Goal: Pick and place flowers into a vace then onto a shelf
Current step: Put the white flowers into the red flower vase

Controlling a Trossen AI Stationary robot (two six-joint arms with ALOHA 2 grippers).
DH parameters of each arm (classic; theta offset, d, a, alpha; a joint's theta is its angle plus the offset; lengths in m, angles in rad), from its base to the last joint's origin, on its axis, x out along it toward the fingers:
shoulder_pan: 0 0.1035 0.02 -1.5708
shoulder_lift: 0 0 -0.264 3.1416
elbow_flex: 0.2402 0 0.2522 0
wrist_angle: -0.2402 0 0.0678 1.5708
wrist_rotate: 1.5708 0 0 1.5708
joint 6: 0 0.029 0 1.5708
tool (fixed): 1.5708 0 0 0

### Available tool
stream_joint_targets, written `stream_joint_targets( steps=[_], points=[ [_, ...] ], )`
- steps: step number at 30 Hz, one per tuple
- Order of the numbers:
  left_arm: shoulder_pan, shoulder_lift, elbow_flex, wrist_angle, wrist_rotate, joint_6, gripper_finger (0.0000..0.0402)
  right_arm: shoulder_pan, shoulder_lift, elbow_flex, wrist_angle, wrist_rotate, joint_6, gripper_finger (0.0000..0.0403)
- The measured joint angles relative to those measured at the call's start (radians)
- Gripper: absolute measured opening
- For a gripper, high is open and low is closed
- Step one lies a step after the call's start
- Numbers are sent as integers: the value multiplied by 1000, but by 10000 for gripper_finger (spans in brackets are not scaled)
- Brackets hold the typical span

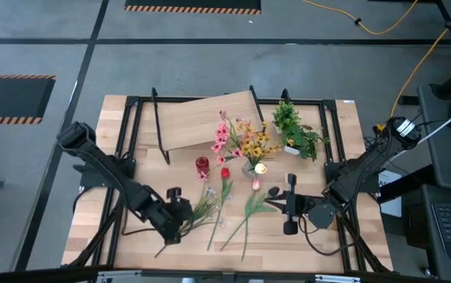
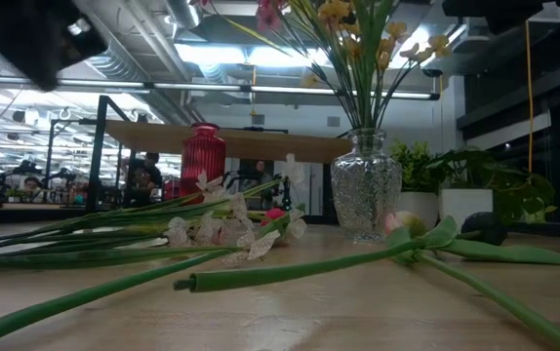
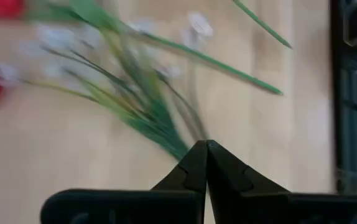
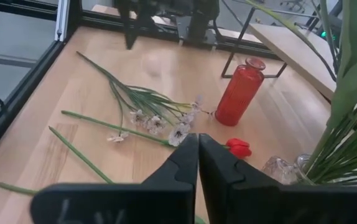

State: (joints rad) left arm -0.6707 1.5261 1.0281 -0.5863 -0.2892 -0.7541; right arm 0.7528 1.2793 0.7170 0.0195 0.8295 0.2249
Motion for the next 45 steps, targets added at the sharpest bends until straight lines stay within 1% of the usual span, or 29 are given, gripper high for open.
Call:
stream_joint_targets(
  steps=[2, 6, 9, 13, 20, 22, 25, 29, 31, 36, 41, 45],
  points=[
    [0, 20, 7, -1, 36, -20, 6, 0, 0, 0, -1, 0, 4, 19],
    [0, 41, 13, -2, 41, -28, 23, 0, 0, 0, -2, 0, 66, 19],
    [-3, 44, 13, -13, 16, -86, 46, 0, 2, 0, -3, -1, 127, 20],
    [-3, 44, 13, -48, -6, -161, 82, 0, 10, 0, -2, -1, 162, 20],
    [-3, 69, 13, -69, -37, -265, 142, 0, 45, 0, -2, -2, 164, 20],
    [-3, 96, 13, -69, -34, -306, 156, 0, 48, 0, -3, -2, 164, 20],
    [-3, 142, 13, -65, 9, -360, 171, 0, 48, 0, -2, -2, 164, 20],
    [-3, 195, 13, -65, 105, -385, 183, 0, 48, 0, -2, -2, 164, 20],
    [-3, 215, 13, -61, 118, -386, 187, 0, 48, 0, -2, -2, 164, 20],
    [-3, 236, 13, -47, 126, -376, 191, 0, 48, 0, -2, -2, 164, 20],
    [-1, 238, 13, 13, 125, -343, 190, 0, 48, 0, -2, -2, 164, 20],
    [6, 238, 13, 11, 72, -355, 190, 0, 48, 0, -2, -2, 165, 20]
  ],
)
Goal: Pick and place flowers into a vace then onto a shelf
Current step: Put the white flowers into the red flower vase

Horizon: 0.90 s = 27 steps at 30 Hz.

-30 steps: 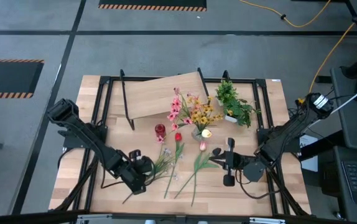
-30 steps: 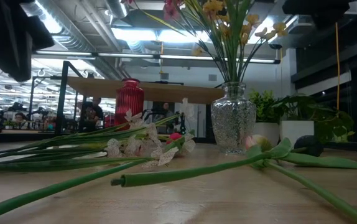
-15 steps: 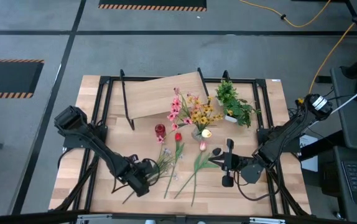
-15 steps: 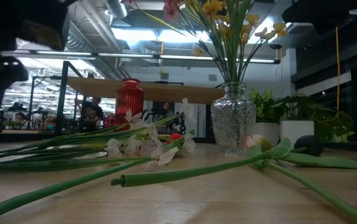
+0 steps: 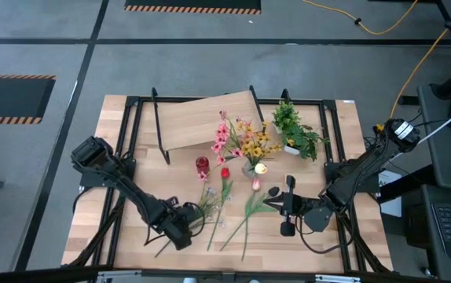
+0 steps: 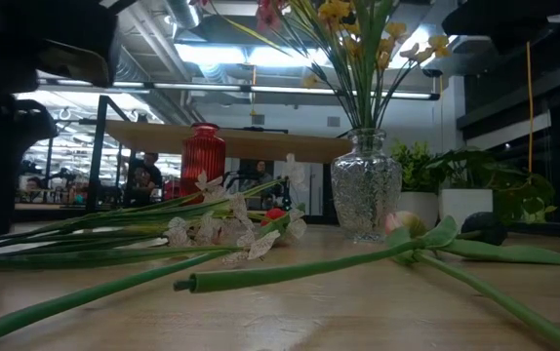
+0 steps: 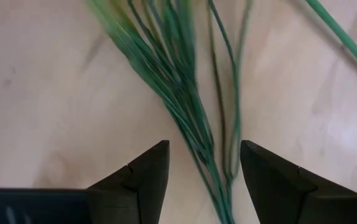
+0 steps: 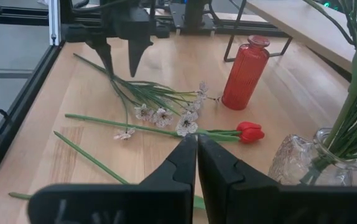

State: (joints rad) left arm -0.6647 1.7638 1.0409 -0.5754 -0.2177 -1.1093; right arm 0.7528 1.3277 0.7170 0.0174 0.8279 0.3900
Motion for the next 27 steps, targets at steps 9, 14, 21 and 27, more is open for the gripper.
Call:
stream_joint_targets(
  steps=[9, 14, 21, 27],
  points=[
    [-3, 0, 0, 12, 10, -3, 191, 0, 0, 0, 0, 0, 2, 20],
    [1, 26, 0, 33, 10, 13, 189, 0, 0, 0, 0, 0, 2, 20],
    [18, 66, 4, 29, 34, 48, 174, 0, 0, 0, 0, 0, 2, 20],
    [26, 53, 1, 23, 44, 49, 128, 0, 0, 0, 0, 0, 2, 20]
  ],
)
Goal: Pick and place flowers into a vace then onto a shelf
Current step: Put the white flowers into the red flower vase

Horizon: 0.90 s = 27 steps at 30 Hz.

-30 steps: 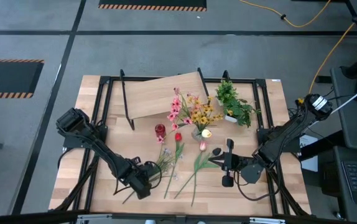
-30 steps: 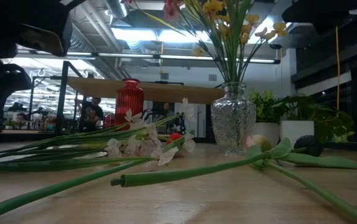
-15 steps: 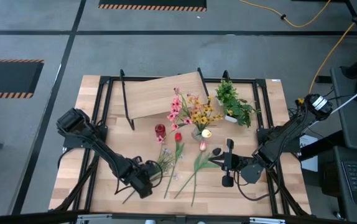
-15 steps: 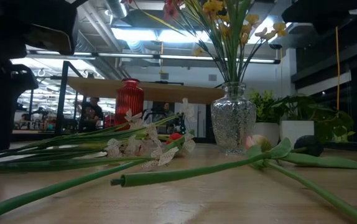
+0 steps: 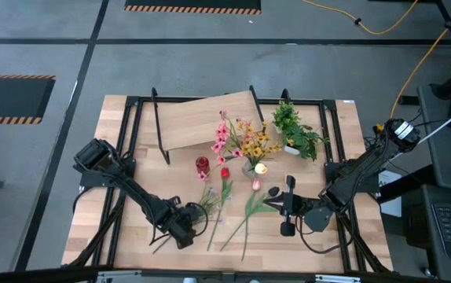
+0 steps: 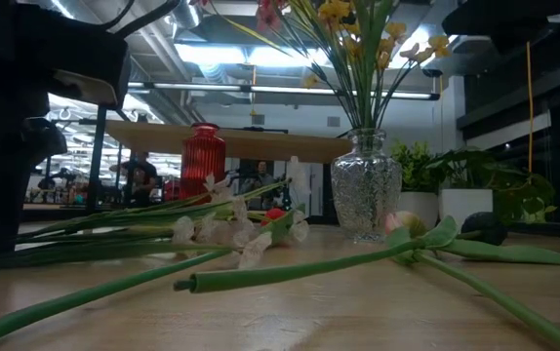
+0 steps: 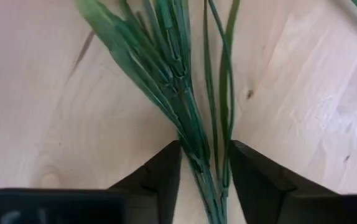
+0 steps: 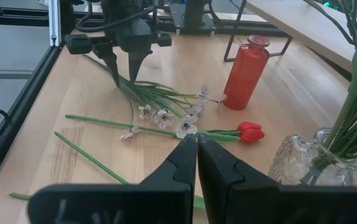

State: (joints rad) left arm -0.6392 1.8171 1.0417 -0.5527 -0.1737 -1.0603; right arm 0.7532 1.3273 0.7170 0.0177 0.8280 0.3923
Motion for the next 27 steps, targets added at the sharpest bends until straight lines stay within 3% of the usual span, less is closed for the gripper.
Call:
stream_joint_targets(
  steps=[10, 22, 27],
  points=[
    [1, -1, -1, -1, 11, -4, 11, 0, 0, 0, 0, 0, 0, 20],
    [-4, -31, -4, -16, 56, 27, 5, 0, 0, 0, 0, 0, 0, 20],
    [-2, -89, -3, -84, 16, 28, 4, 0, 0, 0, 0, 0, 0, 20]
  ],
)
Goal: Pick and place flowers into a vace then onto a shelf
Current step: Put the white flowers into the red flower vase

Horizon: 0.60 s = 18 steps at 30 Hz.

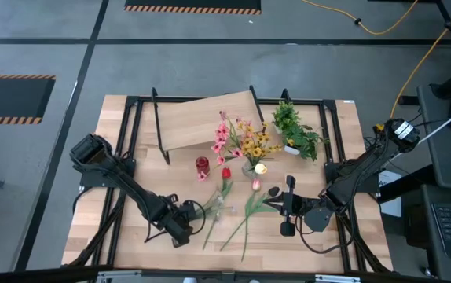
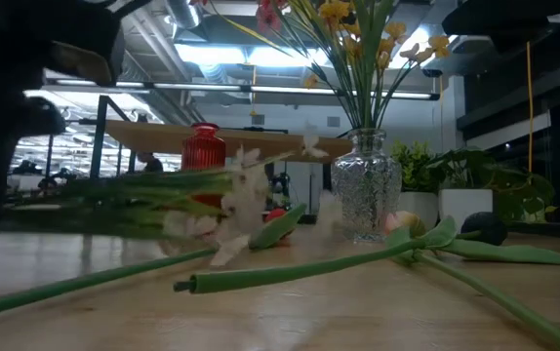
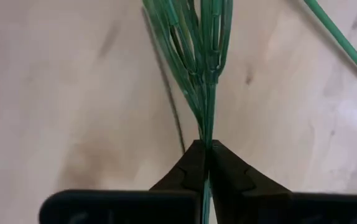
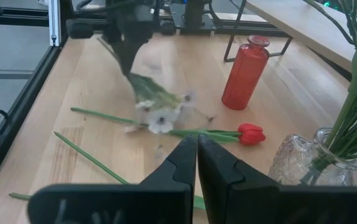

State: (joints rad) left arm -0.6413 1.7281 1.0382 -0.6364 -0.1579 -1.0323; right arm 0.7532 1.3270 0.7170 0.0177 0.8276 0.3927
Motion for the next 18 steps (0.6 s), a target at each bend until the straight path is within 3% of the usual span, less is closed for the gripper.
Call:
stream_joint_targets(
  steps=[6, 18],
  points=[
    [-5, -88, 0, -109, -26, 23, 4, 0, 0, 0, 0, 0, 0, 20],
    [-65, -295, 2, -198, -230, 90, 4, 0, 0, 0, -1, -13, 0, 20]
  ],
)
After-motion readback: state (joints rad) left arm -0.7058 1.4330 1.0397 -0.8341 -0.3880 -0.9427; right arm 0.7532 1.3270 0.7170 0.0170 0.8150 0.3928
